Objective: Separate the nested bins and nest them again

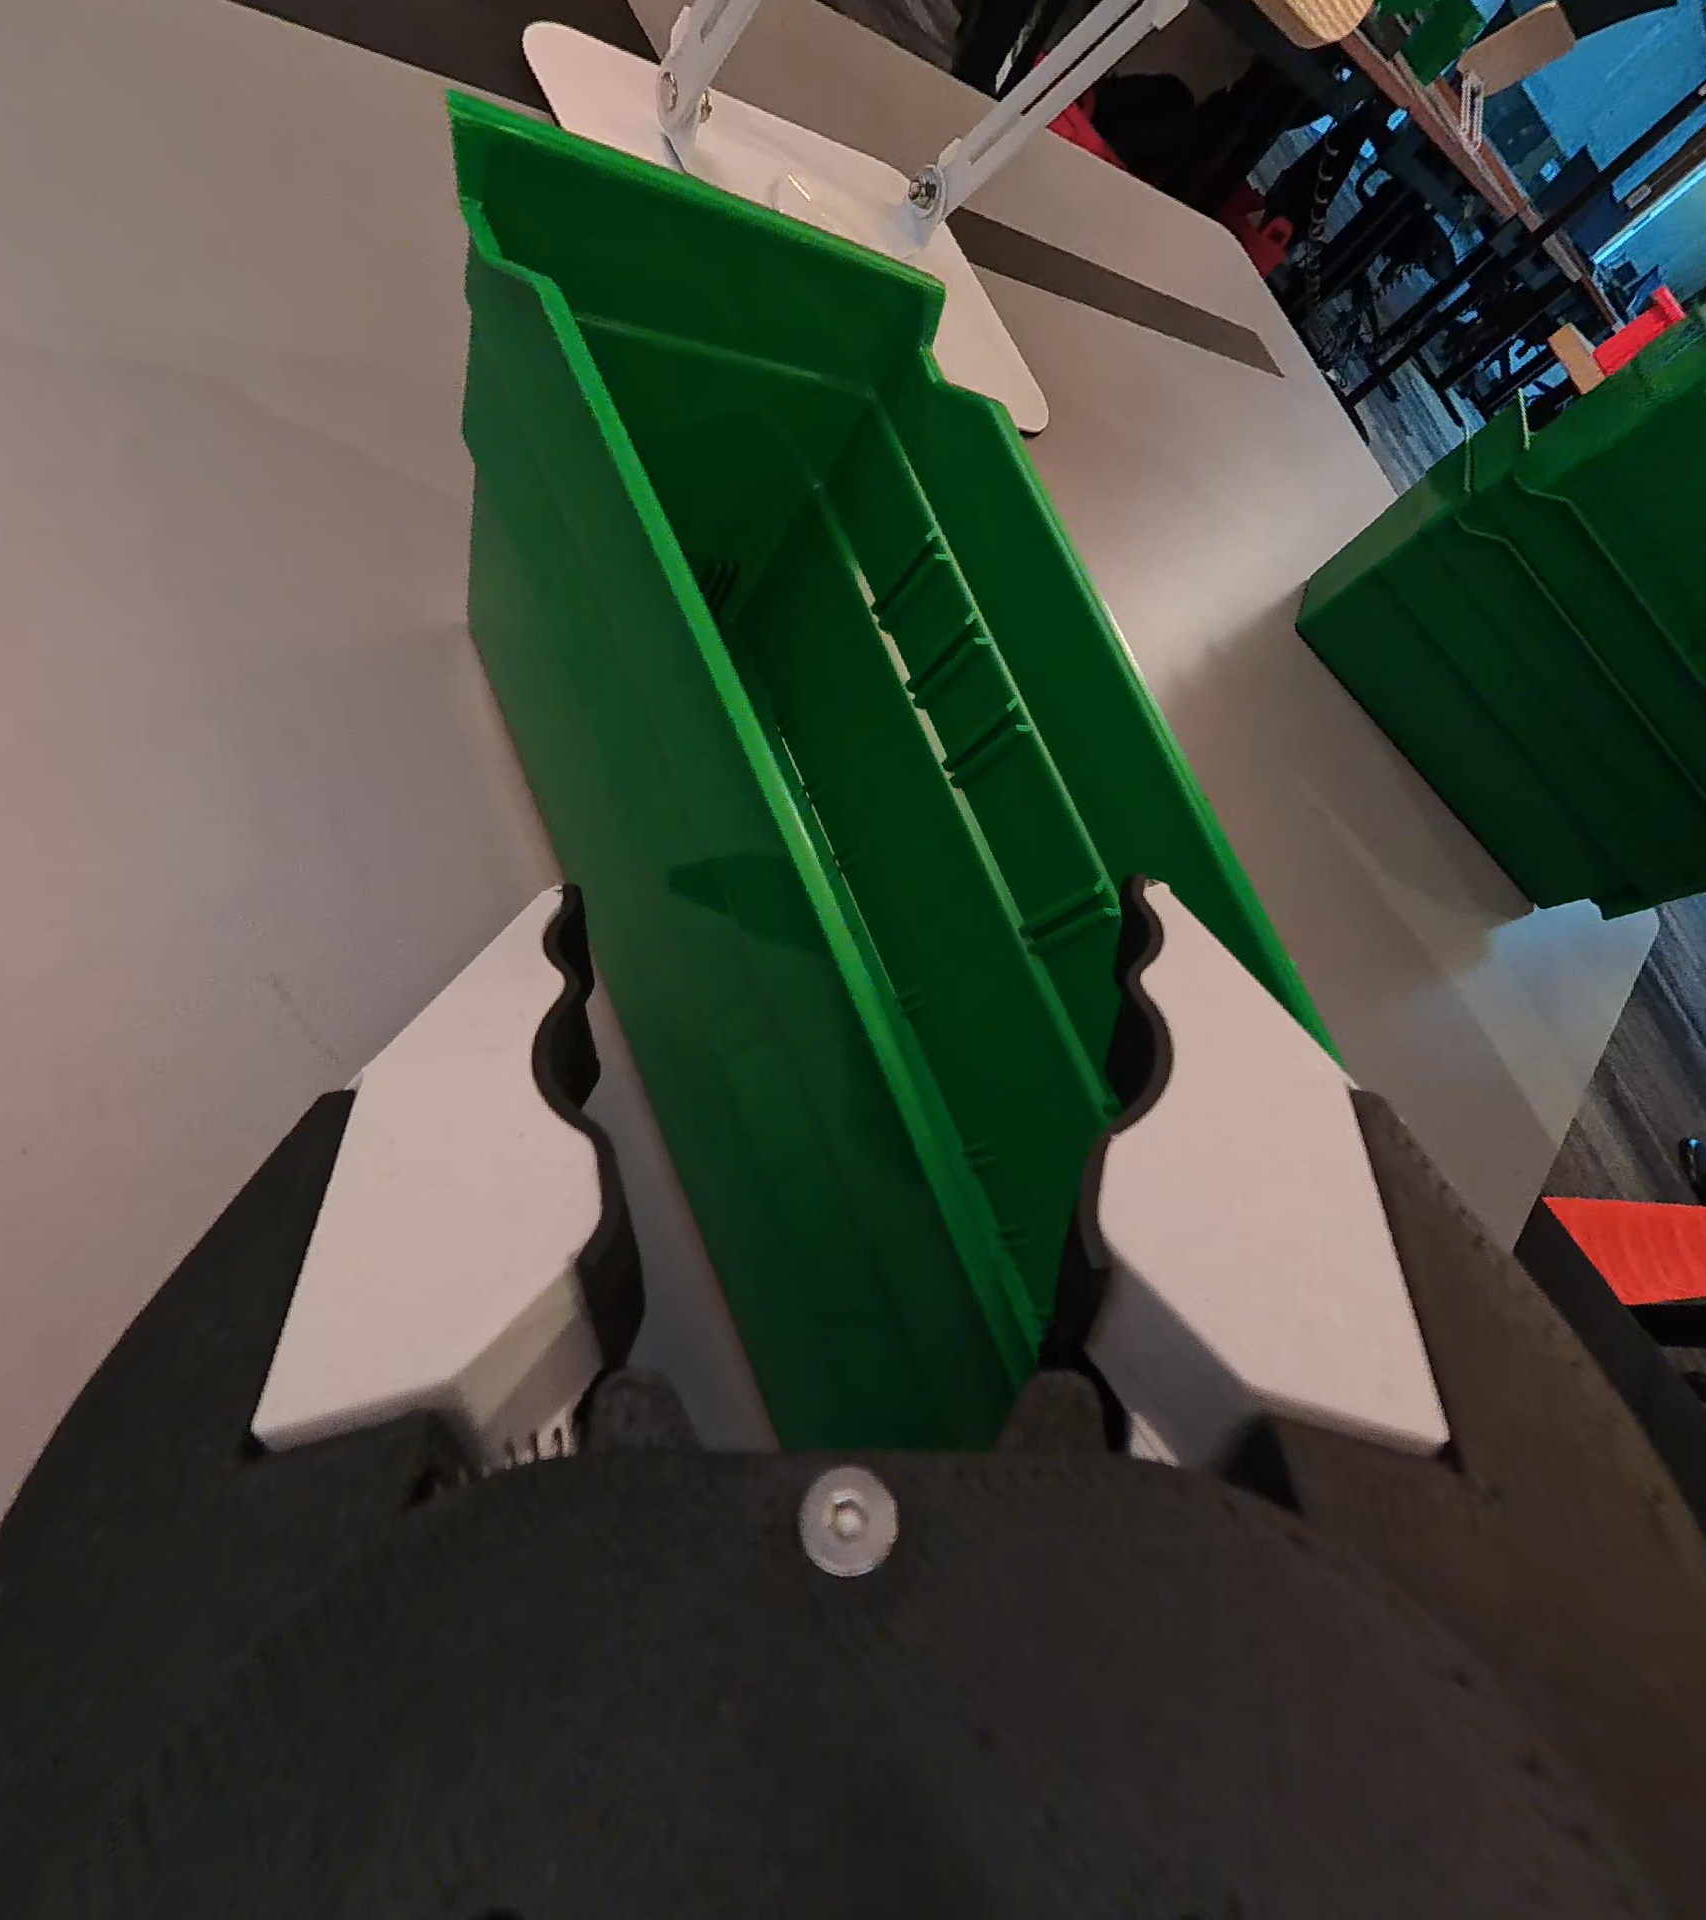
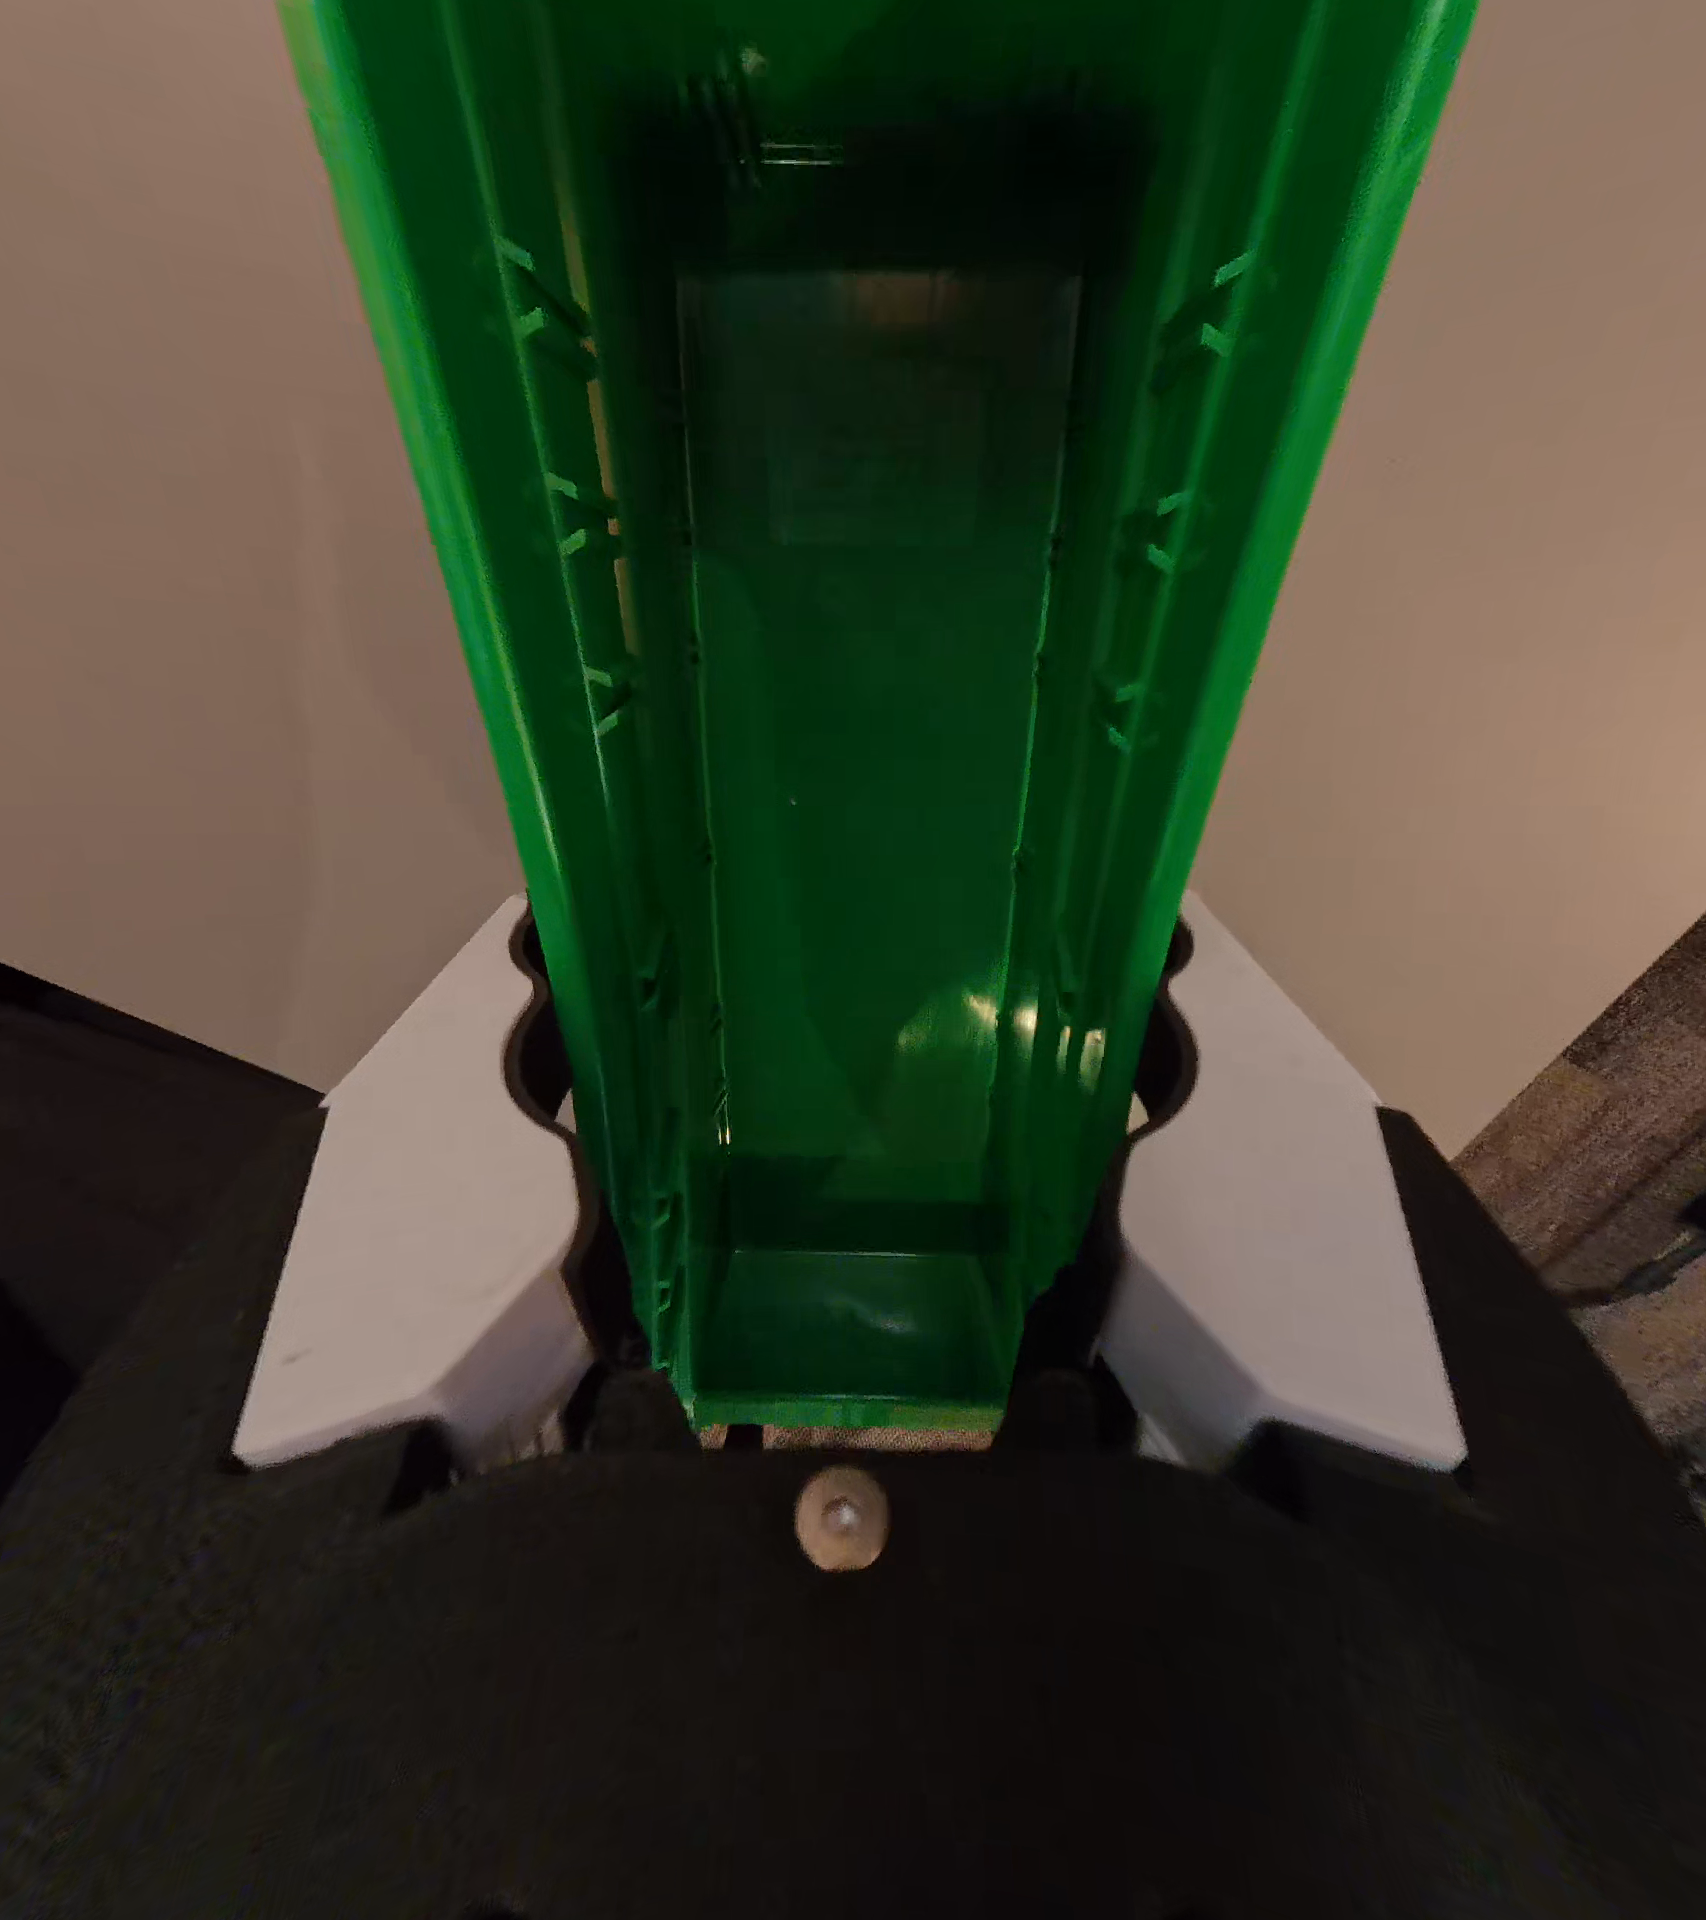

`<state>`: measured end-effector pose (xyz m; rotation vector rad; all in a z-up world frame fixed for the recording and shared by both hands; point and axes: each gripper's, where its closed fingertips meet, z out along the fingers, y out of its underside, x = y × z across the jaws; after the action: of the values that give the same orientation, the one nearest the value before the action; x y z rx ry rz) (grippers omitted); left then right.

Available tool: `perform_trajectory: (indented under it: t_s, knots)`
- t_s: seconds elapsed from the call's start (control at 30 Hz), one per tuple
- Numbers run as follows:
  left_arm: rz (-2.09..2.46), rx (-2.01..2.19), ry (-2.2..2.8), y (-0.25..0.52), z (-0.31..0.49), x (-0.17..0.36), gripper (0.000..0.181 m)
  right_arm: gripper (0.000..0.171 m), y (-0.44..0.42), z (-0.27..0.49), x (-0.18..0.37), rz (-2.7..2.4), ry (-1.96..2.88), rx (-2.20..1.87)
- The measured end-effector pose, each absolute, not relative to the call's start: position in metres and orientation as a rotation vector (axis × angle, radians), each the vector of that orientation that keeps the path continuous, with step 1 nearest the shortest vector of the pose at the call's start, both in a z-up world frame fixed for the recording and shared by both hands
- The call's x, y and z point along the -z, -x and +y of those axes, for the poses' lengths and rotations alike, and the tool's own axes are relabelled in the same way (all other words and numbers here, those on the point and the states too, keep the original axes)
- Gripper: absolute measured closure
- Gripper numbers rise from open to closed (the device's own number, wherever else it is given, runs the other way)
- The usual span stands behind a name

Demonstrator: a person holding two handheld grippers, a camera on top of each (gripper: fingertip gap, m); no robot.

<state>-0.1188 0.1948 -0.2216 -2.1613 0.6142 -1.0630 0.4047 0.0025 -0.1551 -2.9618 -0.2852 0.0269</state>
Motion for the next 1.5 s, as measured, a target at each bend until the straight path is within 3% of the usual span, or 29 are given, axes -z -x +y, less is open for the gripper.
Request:
perform_trajectory:
  t_s: [0.4,0.57,0.83,0.97,1.13,1.3,1.5]
  knots:
    - [0.618,1.059,2.166,0.119,0.194,0.222,0.082,0.059,-0.4,0.02,0.152,-0.298,2.868,-0.03]
    - [0.624,1.059,2.169,0.119,0.193,0.223,0.082,0.054,-0.401,0.02,0.176,-0.315,2.912,-0.031]
    - [0.615,1.093,2.178,0.123,0.192,0.222,0.08,0.033,-0.401,0.024,0.191,-0.311,2.952,-0.034]
    - [0.623,1.114,2.173,0.128,0.188,0.216,0.08,0.015,-0.403,0.02,0.193,-0.33,2.996,-0.028]
    - [0.655,1.197,2.164,0.136,0.176,0.199,0.094,0.015,-0.401,0.032,0.16,-0.319,2.867,0.074]
    - [0.718,1.316,2.242,0.119,0.151,0.201,0.094,0.019,-0.358,0.041,0.113,-0.416,2.685,0.162]
    - [0.615,1.418,2.302,0.087,0.141,0.203,0.085,0.031,-0.23,0.04,0.09,-0.556,2.525,-0.243]
